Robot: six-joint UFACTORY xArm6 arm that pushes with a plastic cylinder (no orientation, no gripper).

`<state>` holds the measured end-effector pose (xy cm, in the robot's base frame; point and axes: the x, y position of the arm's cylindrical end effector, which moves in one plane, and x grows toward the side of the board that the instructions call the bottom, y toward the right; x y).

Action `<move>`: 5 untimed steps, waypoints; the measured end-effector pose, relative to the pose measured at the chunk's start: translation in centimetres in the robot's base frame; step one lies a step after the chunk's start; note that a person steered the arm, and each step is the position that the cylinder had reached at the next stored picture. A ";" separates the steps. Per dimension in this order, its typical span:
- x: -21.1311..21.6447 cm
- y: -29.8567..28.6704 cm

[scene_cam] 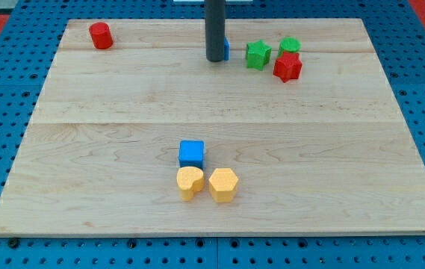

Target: Push the blue triangle a bit letf

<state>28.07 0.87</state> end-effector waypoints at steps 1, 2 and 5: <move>-1.8 3.6; -1.9 7.4; -5.6 10.9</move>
<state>22.50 11.79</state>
